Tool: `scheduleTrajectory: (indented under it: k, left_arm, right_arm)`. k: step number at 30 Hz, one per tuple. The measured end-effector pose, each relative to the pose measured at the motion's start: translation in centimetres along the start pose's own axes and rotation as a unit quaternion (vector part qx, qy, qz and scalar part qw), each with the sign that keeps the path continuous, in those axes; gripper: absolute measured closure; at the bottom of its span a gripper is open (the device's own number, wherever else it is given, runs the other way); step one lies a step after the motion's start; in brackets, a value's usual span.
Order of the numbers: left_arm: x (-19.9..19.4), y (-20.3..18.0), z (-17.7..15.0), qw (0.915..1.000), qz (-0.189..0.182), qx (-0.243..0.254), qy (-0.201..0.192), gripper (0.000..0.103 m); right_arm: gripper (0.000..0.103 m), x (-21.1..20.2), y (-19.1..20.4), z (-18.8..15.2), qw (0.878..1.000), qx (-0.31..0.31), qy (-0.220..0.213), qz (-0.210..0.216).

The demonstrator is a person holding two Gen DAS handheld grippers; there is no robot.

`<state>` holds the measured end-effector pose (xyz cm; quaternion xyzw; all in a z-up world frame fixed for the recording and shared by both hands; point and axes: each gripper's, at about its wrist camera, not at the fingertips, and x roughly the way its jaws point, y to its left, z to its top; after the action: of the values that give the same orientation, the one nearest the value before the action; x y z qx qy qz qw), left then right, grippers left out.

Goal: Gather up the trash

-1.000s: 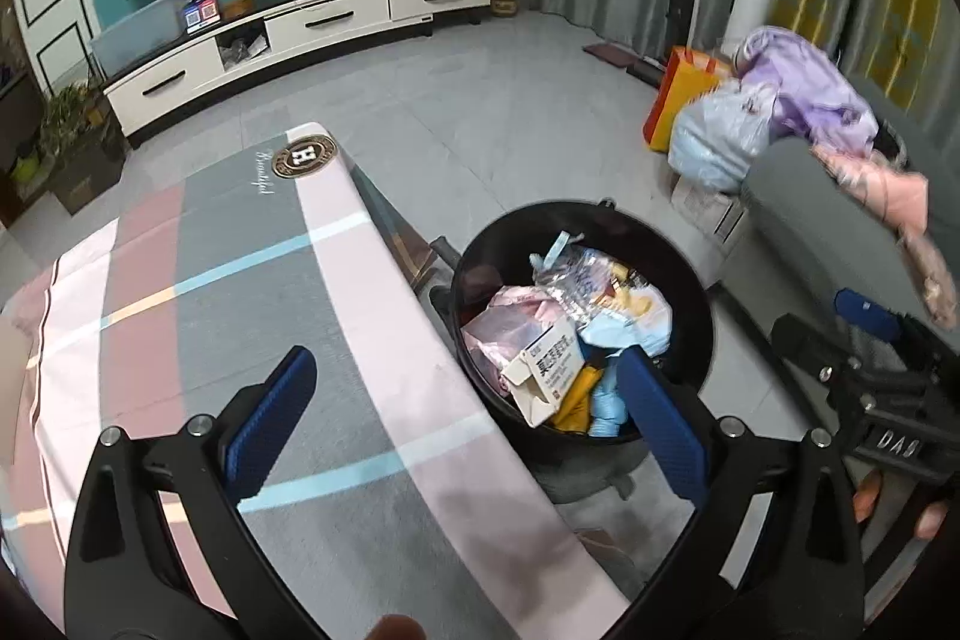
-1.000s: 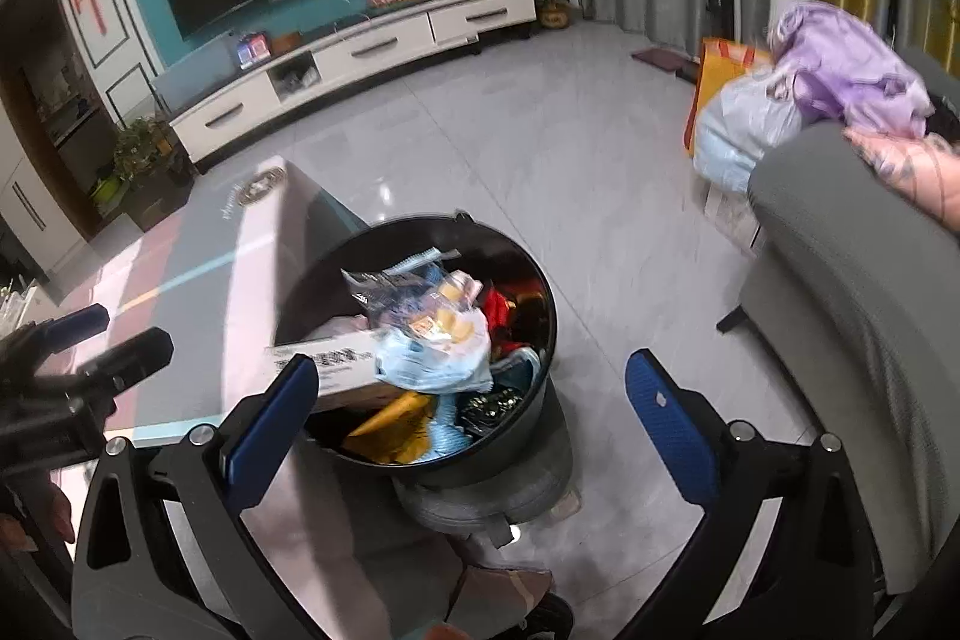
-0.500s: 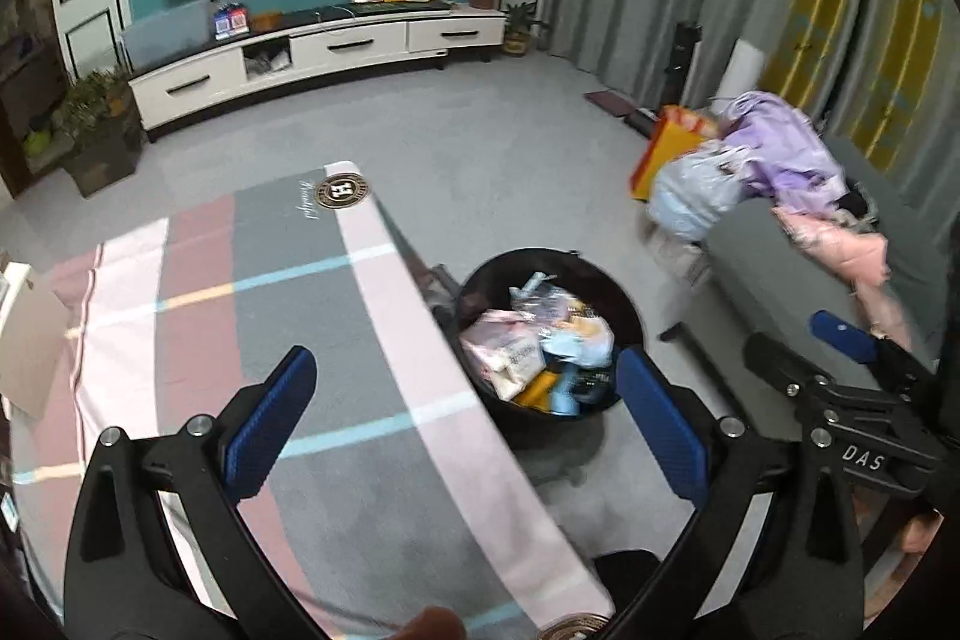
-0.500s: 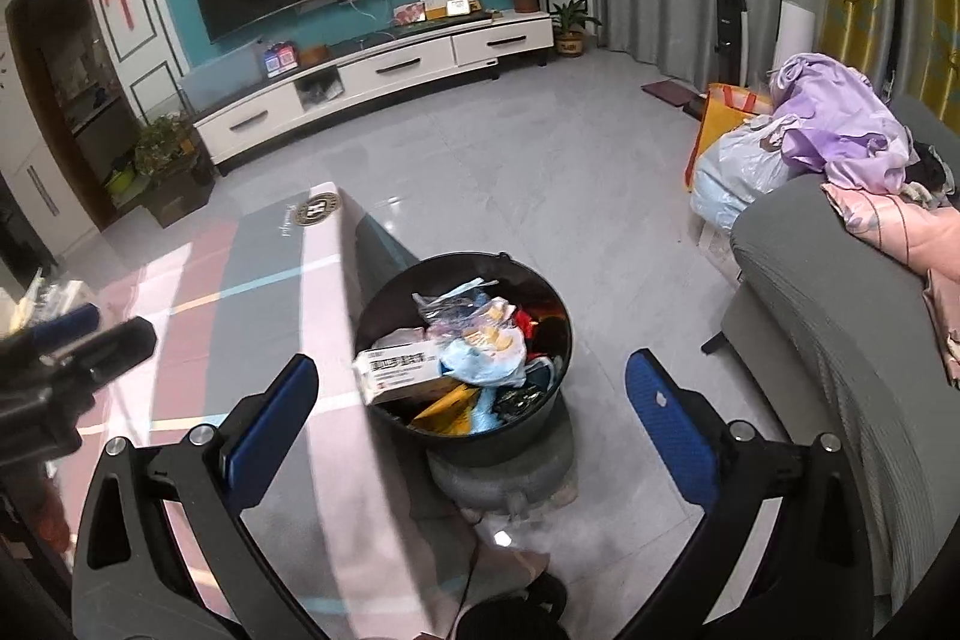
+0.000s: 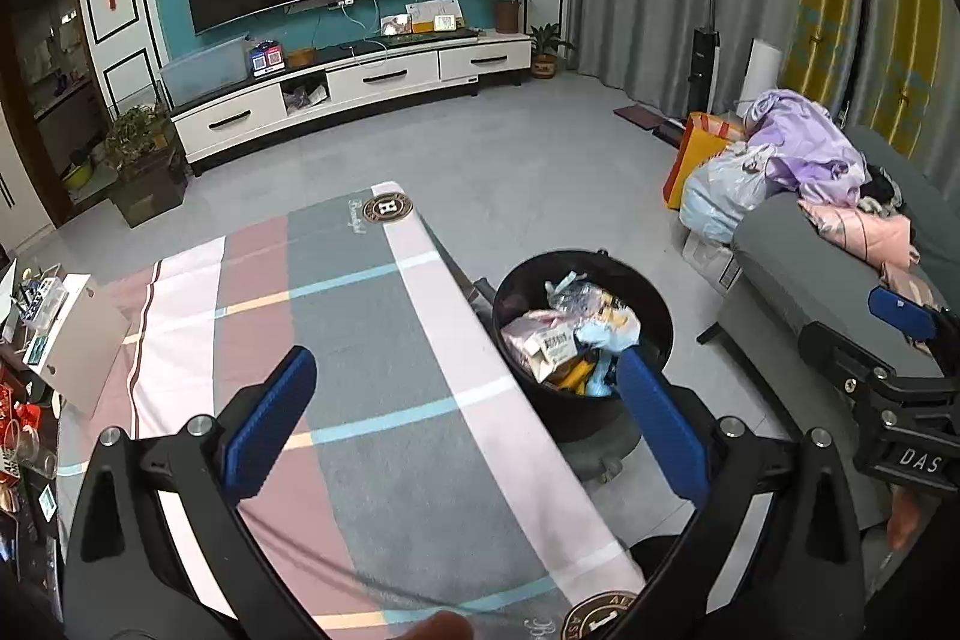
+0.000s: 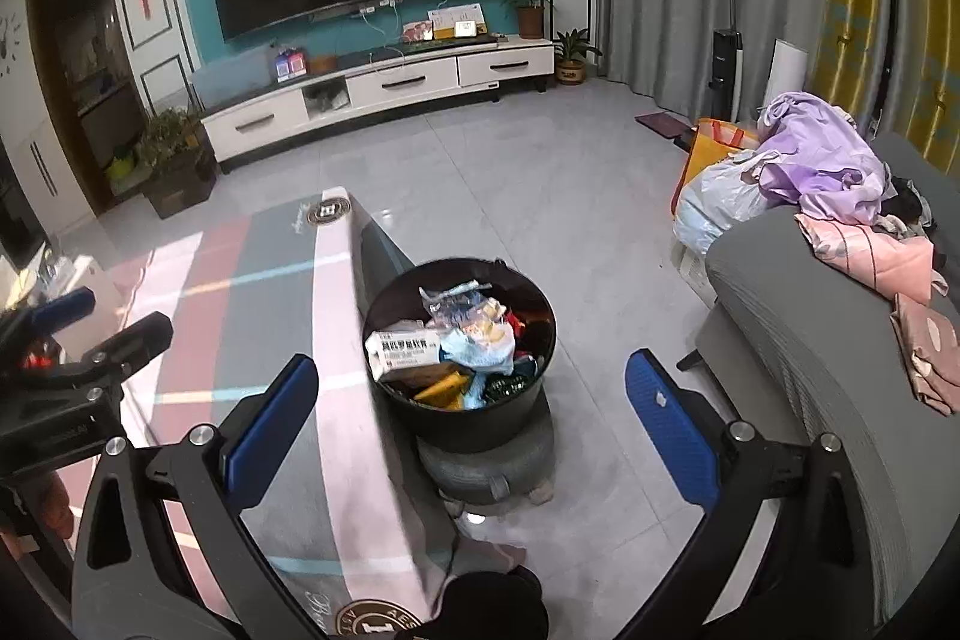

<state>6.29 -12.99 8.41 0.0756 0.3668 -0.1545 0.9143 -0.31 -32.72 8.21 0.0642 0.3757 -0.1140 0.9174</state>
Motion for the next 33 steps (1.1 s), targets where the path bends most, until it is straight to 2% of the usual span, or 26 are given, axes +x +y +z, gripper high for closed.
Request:
scheduleTrajectory:
  k: [8, 14, 33]
  left_arm:
    - [0.6, -0.1, -1.9, 0.9998, 0.002, 0.008, 0.018, 0.003]
    - [0.9, -0.2, -2.3, 0.9996, 0.0, 0.011, 0.025, 0.003]
    - [1.7, -0.4, -2.7, 0.9994, 0.006, 0.013, 0.031, 0.003]
  right_arm:
    - [0.003, 1.6, 0.3, -1.6, 0.999, 0.0, 0.035, 0.007]
    - [0.003, 1.1, 1.1, -1.7, 1.0, -0.014, 0.022, -0.003]
    - [0.003, 1.6, 1.0, -1.9, 1.0, -0.015, 0.026, 0.0]
